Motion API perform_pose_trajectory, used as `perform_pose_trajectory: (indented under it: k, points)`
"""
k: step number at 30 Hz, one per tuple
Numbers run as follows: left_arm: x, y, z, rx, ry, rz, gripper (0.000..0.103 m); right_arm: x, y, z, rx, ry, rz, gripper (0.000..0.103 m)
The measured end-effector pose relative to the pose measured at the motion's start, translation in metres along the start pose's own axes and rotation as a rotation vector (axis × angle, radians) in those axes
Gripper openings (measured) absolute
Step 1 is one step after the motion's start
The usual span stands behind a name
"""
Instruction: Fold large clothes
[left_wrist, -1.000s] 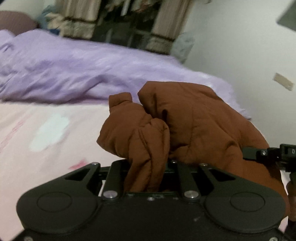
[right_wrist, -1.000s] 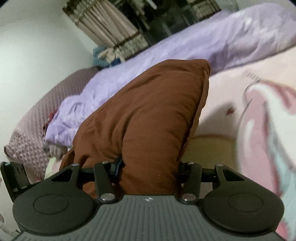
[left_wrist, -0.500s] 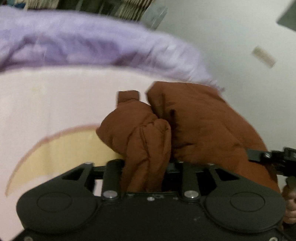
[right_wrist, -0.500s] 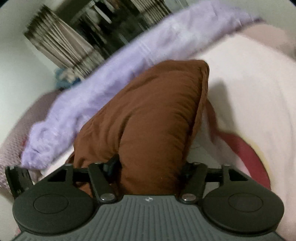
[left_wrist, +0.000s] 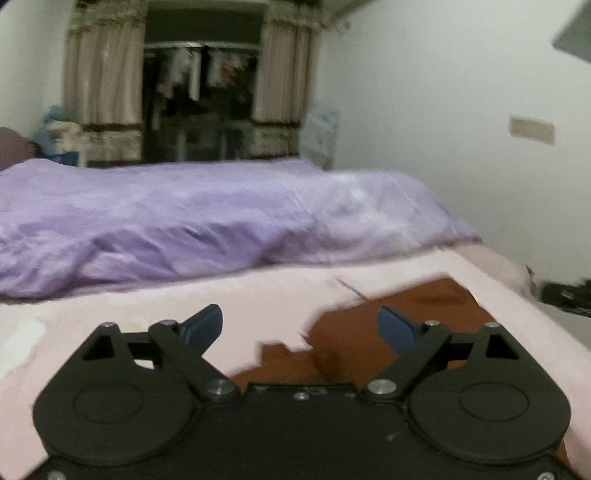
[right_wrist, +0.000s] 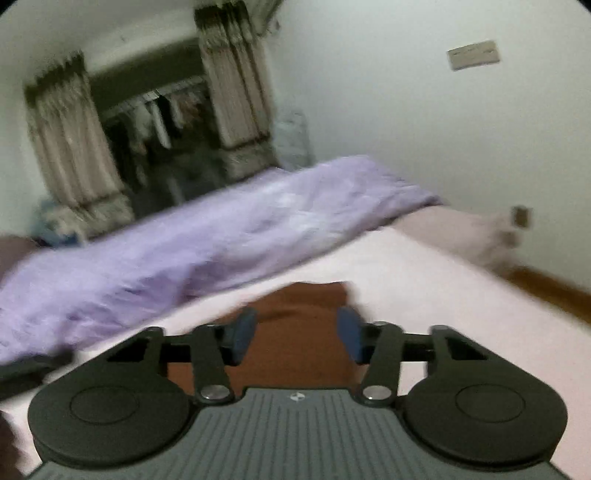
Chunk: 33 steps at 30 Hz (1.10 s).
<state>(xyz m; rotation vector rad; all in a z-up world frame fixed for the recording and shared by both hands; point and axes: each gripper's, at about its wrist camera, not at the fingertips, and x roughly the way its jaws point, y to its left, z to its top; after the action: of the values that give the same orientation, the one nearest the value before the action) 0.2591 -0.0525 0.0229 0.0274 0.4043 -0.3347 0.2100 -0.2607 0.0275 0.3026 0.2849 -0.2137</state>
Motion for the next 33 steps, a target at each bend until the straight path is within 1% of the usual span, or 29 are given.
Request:
perform_pose_trajectory:
  k: [1, 2, 3, 4, 5, 6, 7, 8, 9, 12, 14, 16, 17, 18, 19, 20, 21, 22, 23, 24, 25, 26, 28, 30, 31, 32, 33]
  points:
    - [0.009, -0.006, -0.009, 0.025, 0.026, -0.01, 0.093, 0.007, 0.013, -0.013, -0.014, -0.006, 0.002, 0.051]
    - [0.014, -0.008, -0.017, 0.049, 0.044, -0.001, 0.093, 0.017, 0.03, -0.024, -0.049, 0.0, -0.031, 0.051]
    - [0.027, -0.013, -0.029, 0.081, 0.068, 0.023, 0.096, 0.029, 0.035, -0.035, -0.087, 0.018, -0.07, 0.051]
    - [0.041, -0.015, -0.039, 0.102, 0.081, 0.041, 0.099, 0.047, 0.04, -0.053, -0.124, 0.055, -0.117, 0.051]
    - [0.047, -0.013, -0.052, 0.099, 0.101, 0.044, 0.103, 0.064, 0.04, -0.071, -0.143, 0.081, -0.144, 0.051]
    - [0.058, -0.006, -0.062, 0.058, 0.124, 0.026, 0.103, 0.07, 0.034, -0.081, -0.163, 0.074, -0.162, 0.051]
    - [0.067, 0.003, -0.067, 0.007, 0.135, 0.007, 0.103, 0.07, 0.034, -0.087, -0.186, 0.045, -0.175, 0.051]
    - [0.064, 0.011, -0.064, -0.03, 0.134, -0.008, 0.103, 0.067, 0.038, -0.084, -0.2, 0.04, -0.18, 0.051]
    - [0.063, 0.012, -0.058, -0.036, 0.133, -0.009, 0.103, 0.064, 0.041, -0.078, -0.214, 0.041, -0.176, 0.051]
    - [0.043, 0.011, -0.036, -0.005, 0.116, 0.038, 0.101, 0.034, 0.044, -0.055, -0.188, 0.033, -0.108, 0.051]
    - [0.026, 0.0, -0.025, 0.029, 0.115, 0.073, 0.101, 0.011, 0.044, -0.044, -0.172, 0.022, -0.074, 0.051]
    - [0.016, -0.009, -0.019, 0.044, 0.107, 0.09, 0.102, -0.014, 0.048, -0.041, -0.2, 0.015, -0.057, 0.051]
    - [0.011, -0.014, -0.022, 0.054, 0.116, 0.094, 0.103, -0.02, 0.053, -0.042, -0.212, 0.02, -0.053, 0.049]
    - [0.013, -0.02, -0.031, 0.092, 0.162, 0.115, 0.103, -0.024, 0.054, -0.046, -0.221, 0.039, -0.047, 0.047]
    - [0.023, -0.028, -0.046, 0.154, 0.222, 0.149, 0.103, -0.02, 0.052, -0.054, -0.222, 0.084, -0.045, 0.046]
    - [0.031, -0.029, -0.063, 0.194, 0.249, 0.165, 0.103, -0.01, 0.049, -0.064, -0.209, 0.159, -0.047, 0.046]
    - [0.039, -0.03, -0.075, 0.194, 0.25, 0.167, 0.103, 0.005, 0.042, -0.076, -0.175, 0.22, -0.042, 0.045]
    - [0.038, -0.026, -0.083, 0.147, 0.222, 0.157, 0.103, 0.018, 0.034, -0.093, -0.151, 0.195, -0.047, 0.045]
    - [0.038, -0.02, -0.083, 0.089, 0.21, 0.142, 0.103, 0.024, 0.033, -0.103, -0.173, 0.148, -0.063, 0.045]
    - [0.034, -0.015, -0.077, 0.056, 0.234, 0.133, 0.103, 0.022, 0.037, -0.105, -0.205, 0.131, -0.082, 0.045]
    - [0.025, -0.012, -0.068, 0.046, 0.24, 0.126, 0.103, 0.016, 0.046, -0.096, -0.229, 0.141, -0.1, 0.045]
    - [0.014, -0.011, -0.06, 0.058, 0.23, 0.123, 0.103, 0.01, 0.051, -0.087, -0.233, 0.152, -0.105, 0.045]
    - [-0.013, -0.012, -0.047, 0.1, 0.187, 0.129, 0.103, -0.009, 0.058, -0.065, -0.224, 0.164, -0.077, 0.046]
    - [-0.037, -0.01, -0.044, 0.086, 0.161, 0.121, 0.103, -0.027, 0.058, -0.053, -0.208, 0.157, -0.059, 0.046]
    - [-0.041, -0.008, -0.047, 0.071, 0.163, 0.102, 0.103, -0.035, 0.057, -0.051, -0.205, 0.157, -0.055, 0.047]
    - [-0.041, -0.007, -0.054, 0.065, 0.192, 0.077, 0.103, -0.041, 0.055, -0.056, -0.204, 0.163, -0.052, 0.048]
    - [-0.036, -0.009, -0.063, 0.078, 0.23, 0.081, 0.103, -0.041, 0.051, -0.062, -0.201, 0.182, -0.054, 0.049]
